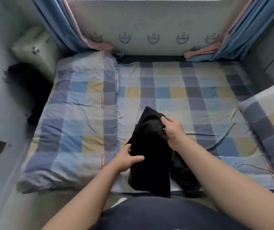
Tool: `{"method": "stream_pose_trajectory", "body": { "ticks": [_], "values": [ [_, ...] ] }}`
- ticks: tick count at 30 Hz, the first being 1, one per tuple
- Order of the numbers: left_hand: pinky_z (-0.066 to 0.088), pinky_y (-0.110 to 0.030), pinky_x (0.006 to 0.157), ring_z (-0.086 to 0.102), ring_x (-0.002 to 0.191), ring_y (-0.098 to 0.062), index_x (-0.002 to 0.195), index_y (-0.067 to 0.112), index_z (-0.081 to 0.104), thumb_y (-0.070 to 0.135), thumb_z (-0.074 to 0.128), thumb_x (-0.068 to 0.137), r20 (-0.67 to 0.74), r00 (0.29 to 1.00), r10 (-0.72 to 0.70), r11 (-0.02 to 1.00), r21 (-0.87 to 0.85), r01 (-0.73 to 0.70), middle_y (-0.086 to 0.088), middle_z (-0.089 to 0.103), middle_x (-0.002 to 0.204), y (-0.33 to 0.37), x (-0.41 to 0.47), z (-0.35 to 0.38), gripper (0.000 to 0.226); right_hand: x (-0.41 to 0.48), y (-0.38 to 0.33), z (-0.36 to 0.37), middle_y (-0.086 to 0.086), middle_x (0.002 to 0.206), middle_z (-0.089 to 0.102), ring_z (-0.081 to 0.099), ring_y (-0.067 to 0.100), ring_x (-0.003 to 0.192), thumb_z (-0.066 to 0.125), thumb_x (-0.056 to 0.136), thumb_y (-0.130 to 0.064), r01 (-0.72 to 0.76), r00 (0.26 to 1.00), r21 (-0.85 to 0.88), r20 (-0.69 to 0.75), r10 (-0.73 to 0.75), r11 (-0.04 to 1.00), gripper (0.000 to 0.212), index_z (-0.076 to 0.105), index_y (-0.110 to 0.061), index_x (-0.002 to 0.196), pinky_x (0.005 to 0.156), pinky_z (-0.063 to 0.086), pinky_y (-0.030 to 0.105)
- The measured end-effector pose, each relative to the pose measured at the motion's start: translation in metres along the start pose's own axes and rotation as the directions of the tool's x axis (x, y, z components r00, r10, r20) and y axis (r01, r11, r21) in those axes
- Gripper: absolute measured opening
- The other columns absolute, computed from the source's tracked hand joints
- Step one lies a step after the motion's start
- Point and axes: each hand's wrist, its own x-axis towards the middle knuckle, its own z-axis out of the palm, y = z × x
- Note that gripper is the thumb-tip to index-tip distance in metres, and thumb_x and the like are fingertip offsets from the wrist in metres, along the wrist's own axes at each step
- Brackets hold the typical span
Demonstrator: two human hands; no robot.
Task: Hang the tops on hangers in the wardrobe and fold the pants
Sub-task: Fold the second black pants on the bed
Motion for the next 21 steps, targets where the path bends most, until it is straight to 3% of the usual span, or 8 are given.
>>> {"method": "stream_pose_trajectory", "body": {
  "ticks": [3, 4, 7, 11, 16, 18, 20, 21],
  "values": [
    [0.055, -0.043, 0.095, 0.071, 0.1, -0.022, 0.113, 0.012, 0.068, 0.019, 0.07, 0.092, -0.084, 0.996, -0.009, 0.998, 0.066, 0.014, -0.009, 0.074, 0.105, -0.004, 0.005, 0.019, 0.022, 0.007, -0.014, -0.008, 0.012, 0.096, 0.061, 0.059, 0.025, 0.087, 0.054, 0.104, -0.021, -0.024, 0.999, 0.122, 0.033, 0.02, 0.992, 0.014, 0.06, -0.011, 0.096, 0.072, 0.05, 0.031],
    [0.055, -0.042, 0.095, 0.07, 0.1, -0.023, 0.108, 0.014, 0.068, 0.018, 0.066, 0.095, -0.119, 0.993, 0.012, 0.999, 0.047, -0.006, -0.008, 0.074, 0.103, 0.0, 0.006, 0.025, 0.014, 0.01, -0.019, -0.014, 0.011, 0.093, 0.061, 0.06, 0.024, 0.083, 0.054, 0.104, -0.021, -0.034, 0.999, 0.139, 0.037, 0.029, 0.99, 0.013, 0.058, -0.012, 0.095, 0.069, 0.049, 0.029],
    [0.053, -0.027, 0.071, 0.067, 0.083, -0.016, 0.098, 0.016, 0.063, 0.016, 0.058, 0.1, -0.24, 0.968, 0.066, 0.99, -0.107, -0.094, 0.001, 0.071, 0.086, 0.02, 0.006, 0.04, 0.005, 0.018, -0.028, -0.041, 0.005, 0.094, 0.067, 0.064, 0.021, 0.081, 0.056, 0.103, -0.02, -0.051, 0.996, 0.043, 0.079, 0.047, 0.998, 0.009, 0.062, -0.014, 0.106, 0.068, 0.045, 0.028],
    [0.049, -0.018, 0.054, 0.067, 0.063, -0.004, 0.085, 0.024, 0.061, 0.018, 0.058, 0.101, -0.374, 0.923, 0.091, 0.94, -0.274, -0.204, 0.01, 0.071, 0.068, 0.062, 0.007, 0.059, 0.017, 0.019, -0.013, -0.089, 0.001, 0.122, 0.067, 0.068, 0.011, 0.1, 0.071, 0.092, -0.023, 0.042, 0.946, -0.279, 0.321, 0.052, 0.959, 0.036, 0.057, -0.021, 0.126, 0.078, 0.051, 0.021],
    [0.058, -0.035, 0.073, 0.073, 0.087, -0.023, 0.1, 0.015, 0.066, 0.021, 0.056, 0.103, -0.335, 0.94, 0.059, 0.81, -0.535, -0.241, -0.007, 0.076, 0.091, 0.125, 0.016, 0.084, 0.011, 0.003, 0.037, -0.133, -0.004, 0.14, 0.057, 0.056, 0.013, 0.128, 0.086, 0.065, -0.052, 0.051, 0.902, -0.4, 0.412, 0.13, 0.915, 0.105, 0.033, -0.023, 0.15, 0.11, 0.044, 0.036],
    [0.059, -0.04, 0.08, 0.072, 0.093, -0.027, 0.105, 0.012, 0.066, 0.02, 0.056, 0.102, -0.339, 0.939, 0.064, 0.804, -0.54, -0.249, -0.011, 0.075, 0.097, 0.143, 0.016, 0.093, 0.013, -0.003, 0.044, -0.142, -0.013, 0.137, 0.06, 0.056, 0.005, 0.127, 0.084, 0.063, -0.057, 0.035, 0.87, -0.343, 0.472, 0.14, 0.939, 0.099, 0.04, -0.029, 0.147, 0.105, 0.047, 0.026],
    [0.058, -0.045, 0.088, 0.072, 0.095, -0.03, 0.106, 0.012, 0.067, 0.019, 0.056, 0.102, -0.324, 0.944, 0.063, 0.79, -0.561, -0.246, -0.013, 0.075, 0.099, 0.155, 0.015, 0.102, 0.013, -0.006, 0.04, -0.147, -0.021, 0.122, 0.069, 0.064, -0.004, 0.111, 0.083, 0.071, -0.05, 0.021, 0.837, -0.266, 0.531, 0.128, 0.964, 0.068, 0.055, -0.036, 0.131, 0.082, 0.052, 0.011],
    [0.057, -0.046, 0.089, 0.072, 0.095, -0.03, 0.106, 0.013, 0.066, 0.016, 0.057, 0.101, -0.317, 0.946, 0.071, 0.781, -0.572, -0.251, -0.013, 0.075, 0.099, 0.159, 0.015, 0.106, 0.011, -0.005, 0.037, -0.148, -0.02, 0.114, 0.073, 0.068, -0.001, 0.104, 0.081, 0.077, -0.044, 0.01, 0.84, -0.228, 0.53, 0.115, 0.974, 0.05, 0.061, -0.036, 0.122, 0.074, 0.054, 0.012]
  ]
}}
